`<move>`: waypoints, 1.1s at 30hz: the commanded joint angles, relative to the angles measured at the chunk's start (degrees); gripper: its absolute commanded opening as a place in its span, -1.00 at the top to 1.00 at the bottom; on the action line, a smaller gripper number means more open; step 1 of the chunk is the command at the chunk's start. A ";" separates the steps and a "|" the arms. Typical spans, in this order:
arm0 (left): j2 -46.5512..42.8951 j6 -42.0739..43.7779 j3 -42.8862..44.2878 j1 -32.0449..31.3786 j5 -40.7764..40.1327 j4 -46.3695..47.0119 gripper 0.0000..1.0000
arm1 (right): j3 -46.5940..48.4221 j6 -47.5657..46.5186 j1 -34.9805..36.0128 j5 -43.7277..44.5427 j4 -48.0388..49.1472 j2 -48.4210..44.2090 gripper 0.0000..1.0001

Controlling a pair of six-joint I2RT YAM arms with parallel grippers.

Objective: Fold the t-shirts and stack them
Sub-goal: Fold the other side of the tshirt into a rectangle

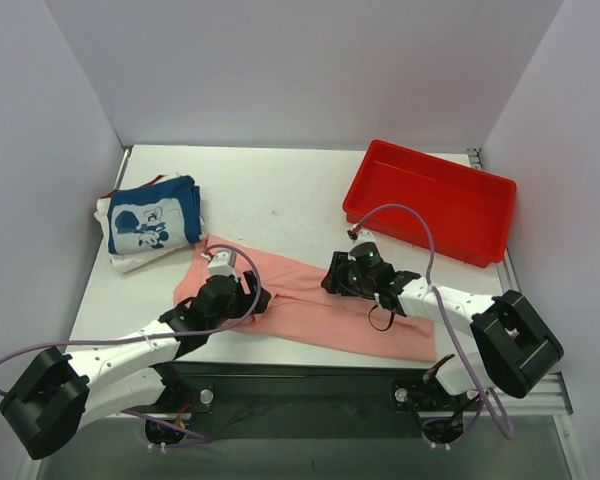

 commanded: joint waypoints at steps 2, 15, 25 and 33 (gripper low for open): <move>-0.12 -1.96 -0.94 -2.17 -2.83 4.21 -0.62 | -0.98 0.55 -0.69 1.43 0.10 -3.65 0.16; 3.21 -5.12 -1.29 -9.29 -6.26 6.32 -0.62 | -2.74 0.99 -0.78 1.95 -0.60 -6.81 0.15; 6.29 -7.23 1.51 -16.59 -9.77 6.32 -0.62 | -4.06 0.81 -0.87 2.48 -1.65 -9.10 0.15; 4.46 -7.07 2.74 -17.64 -11.17 2.74 -0.63 | -2.92 -0.24 -0.95 2.83 -3.23 -9.80 0.15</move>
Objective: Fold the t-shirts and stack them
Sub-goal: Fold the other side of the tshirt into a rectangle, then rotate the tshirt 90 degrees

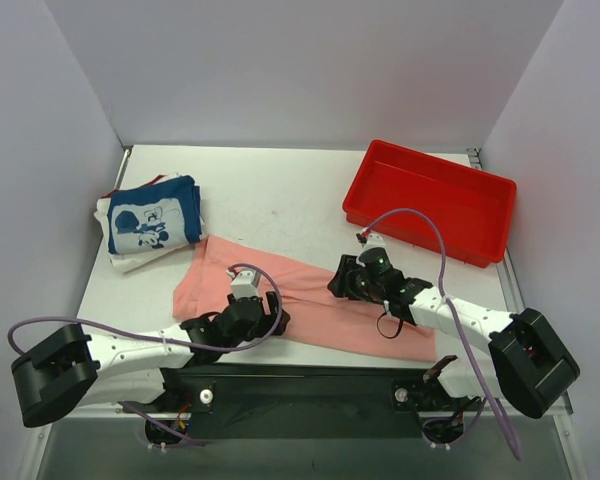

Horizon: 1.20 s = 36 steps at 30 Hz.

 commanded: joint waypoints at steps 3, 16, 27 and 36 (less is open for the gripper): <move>-7.59 1.75 4.96 -0.16 -6.03 -7.11 -0.67 | 2.66 -2.12 -0.43 2.38 -3.28 -2.42 0.14; -11.67 8.52 4.08 16.27 -4.46 -12.41 -0.86 | 3.63 -3.71 -3.42 3.52 -3.90 3.03 0.08; 9.43 13.71 9.79 25.32 1.25 -2.47 -0.90 | 4.60 -1.43 -5.18 10.72 -11.71 7.60 0.08; 27.53 17.66 23.58 28.14 7.66 -1.94 -0.89 | 5.22 -0.46 -5.79 15.56 -18.58 8.39 0.08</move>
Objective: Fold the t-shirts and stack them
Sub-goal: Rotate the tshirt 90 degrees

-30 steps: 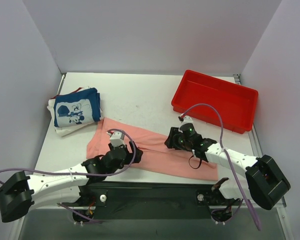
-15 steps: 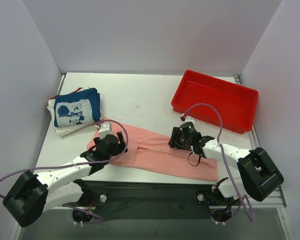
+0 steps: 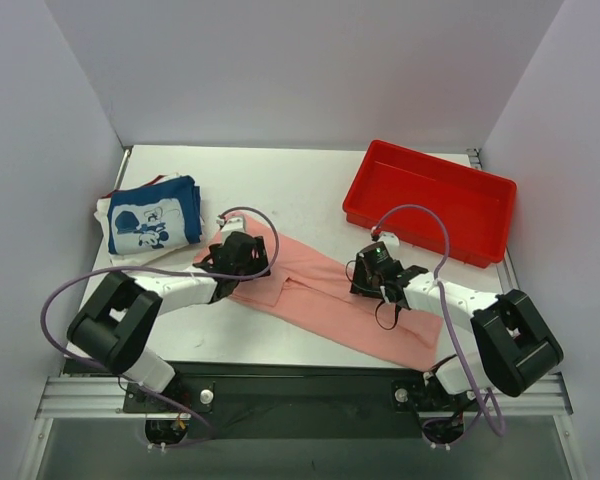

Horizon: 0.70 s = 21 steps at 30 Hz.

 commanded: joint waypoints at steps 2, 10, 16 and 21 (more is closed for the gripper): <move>7.01 2.45 6.44 1.87 7.23 1.82 -0.90 | 1.04 0.85 -0.61 4.18 -7.85 0.96 0.08; 19.58 4.65 21.72 6.18 14.27 -3.27 -0.90 | 1.39 1.47 -0.61 2.95 -8.99 0.61 0.08; 23.02 5.44 27.26 11.28 19.63 -3.71 -0.89 | 0.43 2.08 -0.18 0.31 -8.65 0.26 0.07; 25.65 7.11 33.24 13.30 22.19 -5.39 -0.88 | -0.54 3.84 3.41 -1.01 -8.20 -0.27 0.07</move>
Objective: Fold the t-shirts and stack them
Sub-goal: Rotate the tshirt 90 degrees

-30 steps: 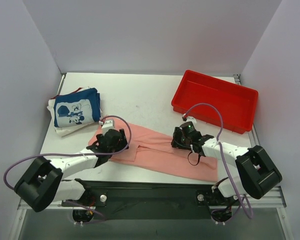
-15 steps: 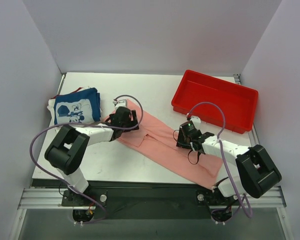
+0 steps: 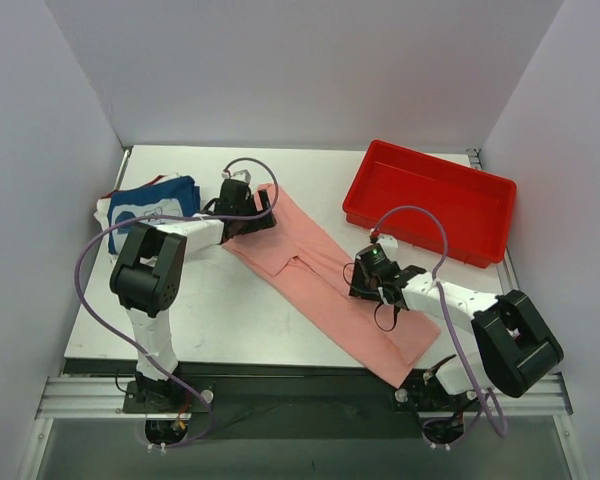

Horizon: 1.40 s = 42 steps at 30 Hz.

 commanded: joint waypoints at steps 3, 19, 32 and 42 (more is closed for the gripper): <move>3.98 3.89 7.77 1.41 2.82 -5.48 -0.88 | -1.11 3.23 6.05 -1.49 -5.56 -1.36 0.07; -12.98 0.30 -5.29 -4.47 0.36 -3.99 -0.88 | -3.65 6.66 13.19 5.99 -15.85 -15.78 0.04; -5.69 -3.76 -11.46 -2.11 10.29 4.53 -0.89 | -10.42 11.93 16.44 -0.69 -6.63 -13.86 0.04; 1.95 -1.74 -3.47 2.99 14.69 2.86 -0.89 | -3.93 14.13 21.71 -0.70 -1.61 -0.86 0.03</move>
